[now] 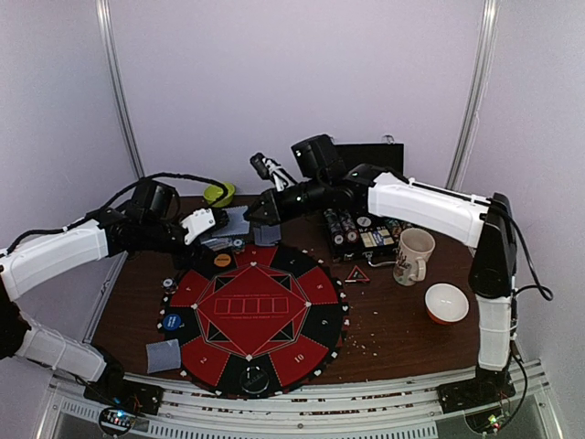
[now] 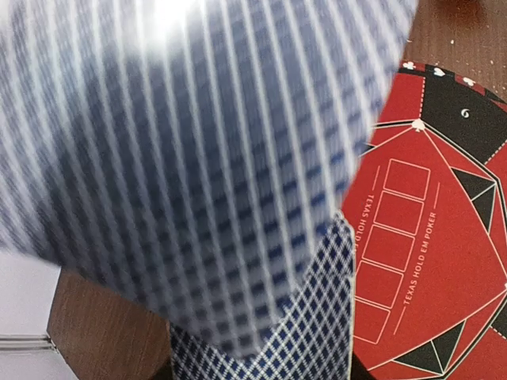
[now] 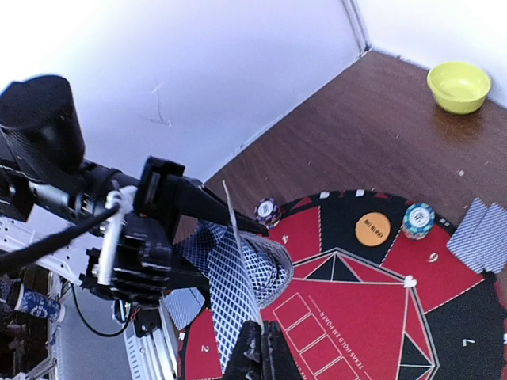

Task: Distribute texas hold em gaming equipment
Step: Pick up the poker card from the face-down deck piles, then flop the poker card in the community card area.

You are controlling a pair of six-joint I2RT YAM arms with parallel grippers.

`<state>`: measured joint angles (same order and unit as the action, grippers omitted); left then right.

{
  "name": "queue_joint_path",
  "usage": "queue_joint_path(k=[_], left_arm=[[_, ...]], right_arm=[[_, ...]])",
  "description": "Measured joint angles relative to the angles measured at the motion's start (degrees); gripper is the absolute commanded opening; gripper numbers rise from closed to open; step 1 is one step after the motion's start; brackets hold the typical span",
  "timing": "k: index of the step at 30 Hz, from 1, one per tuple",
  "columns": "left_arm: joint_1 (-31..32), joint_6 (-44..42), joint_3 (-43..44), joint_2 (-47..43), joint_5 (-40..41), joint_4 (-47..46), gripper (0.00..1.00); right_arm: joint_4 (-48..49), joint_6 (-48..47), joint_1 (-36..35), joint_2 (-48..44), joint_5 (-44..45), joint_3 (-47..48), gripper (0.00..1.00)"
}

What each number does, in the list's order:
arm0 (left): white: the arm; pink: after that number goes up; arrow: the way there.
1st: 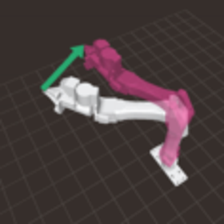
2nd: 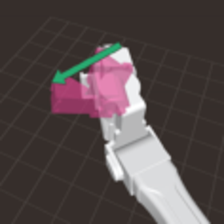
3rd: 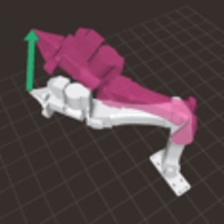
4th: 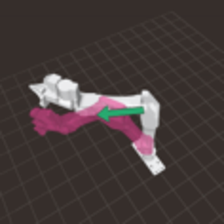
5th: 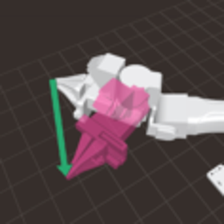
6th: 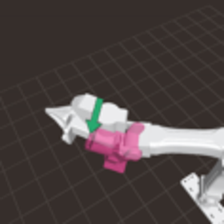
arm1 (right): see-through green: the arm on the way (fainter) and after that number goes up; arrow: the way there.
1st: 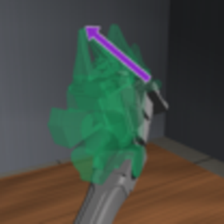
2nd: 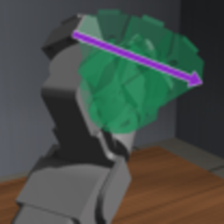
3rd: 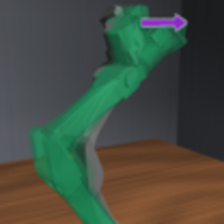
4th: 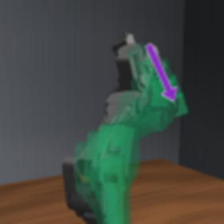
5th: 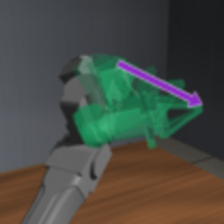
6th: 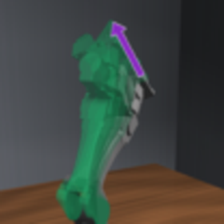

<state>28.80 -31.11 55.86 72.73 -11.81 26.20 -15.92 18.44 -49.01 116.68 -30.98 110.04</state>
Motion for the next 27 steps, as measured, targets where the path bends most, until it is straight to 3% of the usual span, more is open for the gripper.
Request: queue_joint_path(k=[4,10,13,17,23,27], left_arm=[[-1.0,2.6,1.7,0.8,1.8,-0.2,0.4],[-4.2,7.2,3.8,2.4,7.3,-0.9,0.4],[-6.2,8.8,3.9,2.6,10.0,-1.6,0.4],[-7.8,10.0,3.9,2.3,13.2,-2.8,0.41],[-8.2,10.7,3.9,1.6,15.1,-4.1,0.41],[-8.6,10.7,3.9,1.5,15.6,-4.2,0.41]], right_arm=[[-1.6,-1.2,0.6,-5.4,7.4,0.0,0.0],[-5.2,-6.9,-1.3,-13.0,34.1,-4.0,0.0],[-4.3,-12.0,-5.0,-13.3,42.5,-8.5,0.0],[-3.7,-18.5,-11.8,-5.8,47.3,-9.2,0.0],[-7.2,-25.6,-18.9,13.5,52.9,5.7,0.0],[-9.5,-29.3,-22.0,20.4,58.7,12.0,0.0]])
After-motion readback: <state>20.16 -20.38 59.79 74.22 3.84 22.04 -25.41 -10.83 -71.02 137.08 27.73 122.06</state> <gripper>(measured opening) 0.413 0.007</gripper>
